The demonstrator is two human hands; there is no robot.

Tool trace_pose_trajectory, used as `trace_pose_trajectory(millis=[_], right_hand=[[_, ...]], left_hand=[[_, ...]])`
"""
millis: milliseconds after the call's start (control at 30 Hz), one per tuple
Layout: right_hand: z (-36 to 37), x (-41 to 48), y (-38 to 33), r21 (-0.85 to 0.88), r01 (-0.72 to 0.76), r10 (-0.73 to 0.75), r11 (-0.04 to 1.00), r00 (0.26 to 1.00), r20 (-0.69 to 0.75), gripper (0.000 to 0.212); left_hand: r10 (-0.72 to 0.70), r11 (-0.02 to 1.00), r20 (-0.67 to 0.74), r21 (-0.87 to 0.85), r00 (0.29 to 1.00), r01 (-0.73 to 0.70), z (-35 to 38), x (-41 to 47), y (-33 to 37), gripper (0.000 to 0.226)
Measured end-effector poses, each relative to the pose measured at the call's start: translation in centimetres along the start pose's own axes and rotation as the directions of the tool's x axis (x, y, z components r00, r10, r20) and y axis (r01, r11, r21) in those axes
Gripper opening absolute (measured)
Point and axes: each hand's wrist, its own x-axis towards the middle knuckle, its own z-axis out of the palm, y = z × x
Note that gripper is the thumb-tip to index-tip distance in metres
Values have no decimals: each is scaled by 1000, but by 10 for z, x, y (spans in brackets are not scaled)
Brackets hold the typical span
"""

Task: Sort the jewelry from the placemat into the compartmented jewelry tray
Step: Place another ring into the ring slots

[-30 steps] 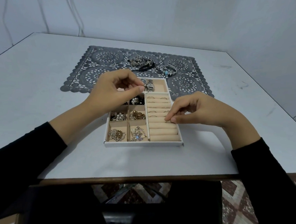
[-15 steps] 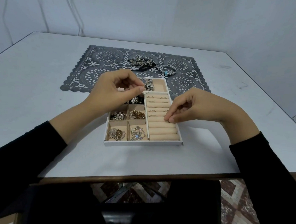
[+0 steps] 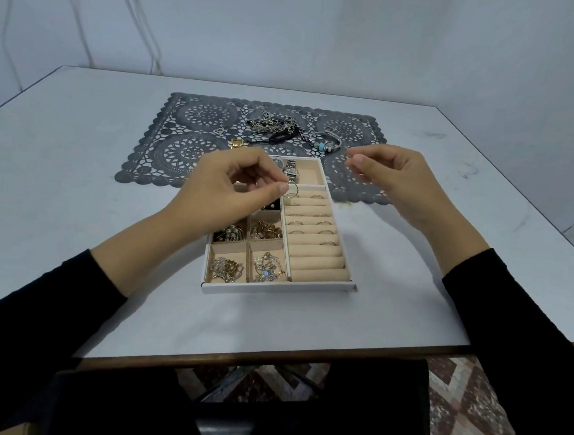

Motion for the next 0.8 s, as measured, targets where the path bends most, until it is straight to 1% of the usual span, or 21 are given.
trace_pose_trajectory(millis=[67,133,200,233,300,367,467,533,667,800], right_hand=[[5,4,11,-164,4,-20,986,995,-100,18],[10,7,20,-329,-5,-44,944,989,-143,22],[13,8,25,-543,26,-104,839,988,-113,30],[14,9,26,-613,47,-124,788,989,-83,33],[16,8,26,-691,72,-139,719,989,-42,35],[18,9,27,-728,87,-138,680,990,-11,34],[19,10,31,-733,107,-114,672,993,41,34],[18,11,32,-733,102,-110,673,993,37,35],[18,10,31,-738,104,-105,666,993,45,34],[18,10,31,-744,106,-100,659,994,54,34]], left_hand=[[0,1000,19,-1,1000,0,1,-2,2,8],[1,1000,34,11,999,-1,3,-3,3,7],[9,1000,53,29,999,-11,4,-4,3,7],[14,999,65,38,998,-16,4,-4,3,6],[13,999,94,47,996,-18,5,-4,4,7],[22,998,127,55,992,-30,6,-5,5,7],[31,996,177,80,984,-46,7,-6,5,6],[34,995,202,90,979,-53,8,-8,6,7],[89,981,295,140,951,-135,9,-8,6,7],[108,967,334,181,936,-177,10,-8,6,5]])
